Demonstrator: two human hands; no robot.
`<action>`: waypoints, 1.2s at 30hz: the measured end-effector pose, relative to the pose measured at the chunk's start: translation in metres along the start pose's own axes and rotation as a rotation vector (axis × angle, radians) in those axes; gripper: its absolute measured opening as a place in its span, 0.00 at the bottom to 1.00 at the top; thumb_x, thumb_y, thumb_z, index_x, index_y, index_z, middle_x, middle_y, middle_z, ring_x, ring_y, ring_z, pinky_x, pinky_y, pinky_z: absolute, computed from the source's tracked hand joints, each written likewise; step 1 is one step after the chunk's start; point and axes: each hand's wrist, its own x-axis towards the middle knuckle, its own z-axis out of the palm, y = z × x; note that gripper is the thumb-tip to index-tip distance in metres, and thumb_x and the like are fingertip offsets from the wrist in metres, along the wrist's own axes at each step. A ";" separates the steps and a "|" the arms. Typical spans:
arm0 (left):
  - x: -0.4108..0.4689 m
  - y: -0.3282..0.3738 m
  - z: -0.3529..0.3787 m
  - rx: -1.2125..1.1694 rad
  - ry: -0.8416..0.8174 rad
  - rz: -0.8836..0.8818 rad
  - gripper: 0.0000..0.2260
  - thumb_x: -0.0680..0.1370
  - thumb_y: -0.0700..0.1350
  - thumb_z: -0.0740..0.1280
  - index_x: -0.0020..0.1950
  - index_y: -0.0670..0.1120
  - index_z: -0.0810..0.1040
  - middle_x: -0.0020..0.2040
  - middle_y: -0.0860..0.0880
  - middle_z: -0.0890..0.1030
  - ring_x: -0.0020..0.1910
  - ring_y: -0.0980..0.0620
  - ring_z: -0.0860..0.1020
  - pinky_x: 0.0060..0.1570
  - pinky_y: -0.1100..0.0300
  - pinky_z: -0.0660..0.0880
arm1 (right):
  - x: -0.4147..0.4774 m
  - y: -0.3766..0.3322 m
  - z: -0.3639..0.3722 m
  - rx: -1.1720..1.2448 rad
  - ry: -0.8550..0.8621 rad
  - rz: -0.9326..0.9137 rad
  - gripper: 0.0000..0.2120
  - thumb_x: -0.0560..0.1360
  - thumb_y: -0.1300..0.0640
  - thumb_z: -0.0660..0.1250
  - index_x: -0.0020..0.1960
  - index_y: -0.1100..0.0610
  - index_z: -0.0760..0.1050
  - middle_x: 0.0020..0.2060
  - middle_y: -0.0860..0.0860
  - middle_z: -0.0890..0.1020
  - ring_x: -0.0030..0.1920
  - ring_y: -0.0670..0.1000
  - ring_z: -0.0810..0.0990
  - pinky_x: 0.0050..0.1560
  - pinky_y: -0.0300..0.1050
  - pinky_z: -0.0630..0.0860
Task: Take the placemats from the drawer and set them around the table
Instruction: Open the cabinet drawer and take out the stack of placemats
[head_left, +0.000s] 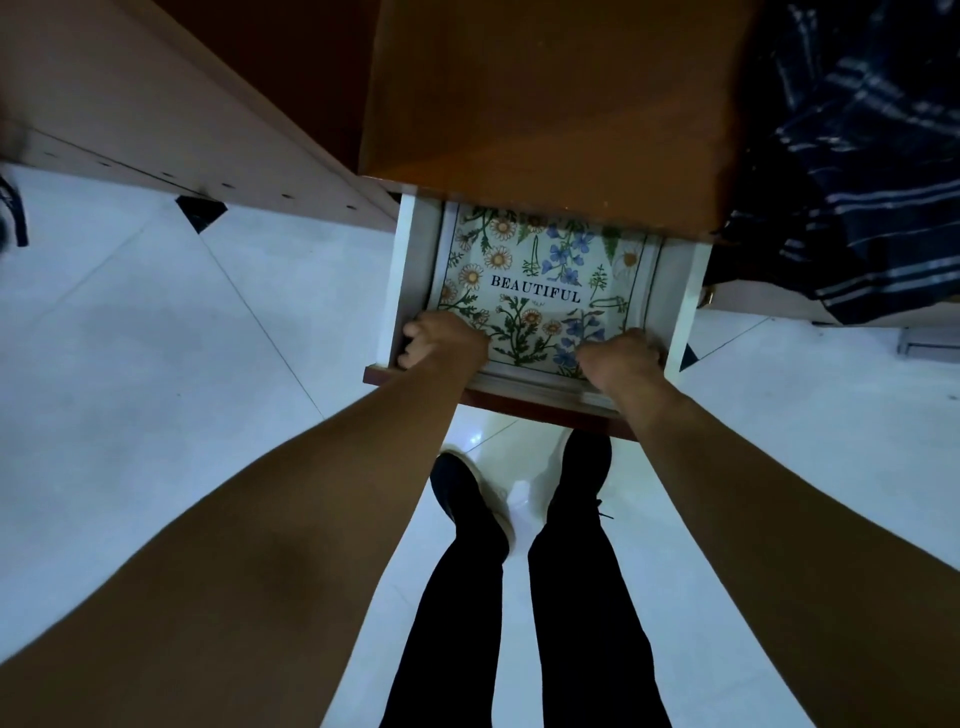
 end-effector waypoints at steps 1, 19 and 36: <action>0.000 0.001 0.001 -0.039 0.033 -0.012 0.32 0.76 0.49 0.67 0.74 0.37 0.60 0.72 0.37 0.64 0.69 0.38 0.67 0.68 0.44 0.65 | 0.002 0.002 0.001 -0.007 -0.003 -0.004 0.35 0.76 0.48 0.67 0.75 0.62 0.57 0.71 0.61 0.67 0.67 0.61 0.70 0.59 0.45 0.71; -0.016 -0.015 -0.045 -1.002 -0.232 0.021 0.04 0.75 0.38 0.67 0.48 0.40 0.77 0.44 0.43 0.81 0.39 0.48 0.81 0.31 0.59 0.80 | -0.009 0.023 0.009 0.116 0.059 -0.115 0.26 0.76 0.51 0.66 0.69 0.64 0.67 0.65 0.62 0.74 0.64 0.63 0.73 0.64 0.52 0.72; -0.030 -0.100 -0.089 -0.699 -0.473 0.280 0.24 0.63 0.41 0.70 0.59 0.40 0.78 0.55 0.41 0.83 0.53 0.42 0.82 0.43 0.52 0.81 | -0.030 0.031 -0.025 0.709 -0.041 0.084 0.13 0.69 0.56 0.77 0.50 0.60 0.80 0.42 0.57 0.84 0.41 0.59 0.85 0.40 0.56 0.84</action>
